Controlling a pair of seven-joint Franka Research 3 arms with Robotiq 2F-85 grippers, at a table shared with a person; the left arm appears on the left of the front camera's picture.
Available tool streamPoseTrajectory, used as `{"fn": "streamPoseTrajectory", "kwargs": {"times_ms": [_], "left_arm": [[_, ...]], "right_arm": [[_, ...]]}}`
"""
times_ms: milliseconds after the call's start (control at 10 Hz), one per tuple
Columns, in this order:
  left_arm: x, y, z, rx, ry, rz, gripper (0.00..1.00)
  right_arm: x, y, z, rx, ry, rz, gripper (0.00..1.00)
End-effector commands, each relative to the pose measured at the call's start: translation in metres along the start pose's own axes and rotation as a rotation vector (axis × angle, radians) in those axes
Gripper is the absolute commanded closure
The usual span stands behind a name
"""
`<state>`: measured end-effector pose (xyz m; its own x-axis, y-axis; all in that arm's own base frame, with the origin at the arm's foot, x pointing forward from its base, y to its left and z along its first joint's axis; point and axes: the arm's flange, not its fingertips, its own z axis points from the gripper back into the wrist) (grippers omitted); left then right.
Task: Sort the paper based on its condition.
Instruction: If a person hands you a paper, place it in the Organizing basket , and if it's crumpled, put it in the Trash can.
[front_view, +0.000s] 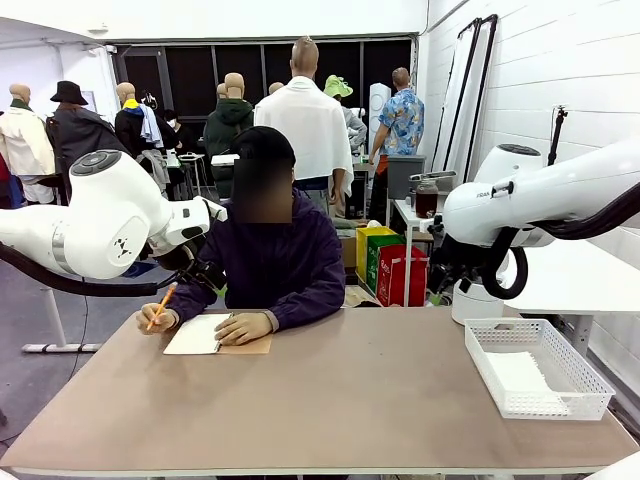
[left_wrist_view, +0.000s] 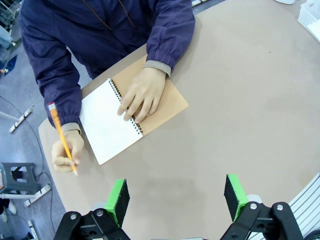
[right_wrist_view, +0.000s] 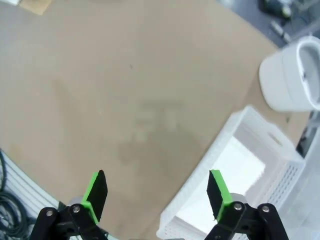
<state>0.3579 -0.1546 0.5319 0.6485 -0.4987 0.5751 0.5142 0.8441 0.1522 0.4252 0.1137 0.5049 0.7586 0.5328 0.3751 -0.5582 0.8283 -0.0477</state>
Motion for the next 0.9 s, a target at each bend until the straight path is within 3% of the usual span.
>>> {"fn": "streamPoseTrajectory", "kwargs": {"times_ms": [0,400,800], "left_arm": [[0.000,0.001,-0.001,0.006,-0.007,-0.004,0.00],[0.000,0.001,-0.001,0.006,-0.007,-0.004,0.00],[0.000,0.001,-0.001,0.006,-0.007,-0.004,0.00]], "right_arm": [[0.007,0.013,0.004,0.014,-0.113,0.171,0.00],[0.009,0.027,0.010,0.107,-0.319,0.417,0.00],[0.003,0.032,0.008,0.249,-0.399,0.483,0.00]]}}
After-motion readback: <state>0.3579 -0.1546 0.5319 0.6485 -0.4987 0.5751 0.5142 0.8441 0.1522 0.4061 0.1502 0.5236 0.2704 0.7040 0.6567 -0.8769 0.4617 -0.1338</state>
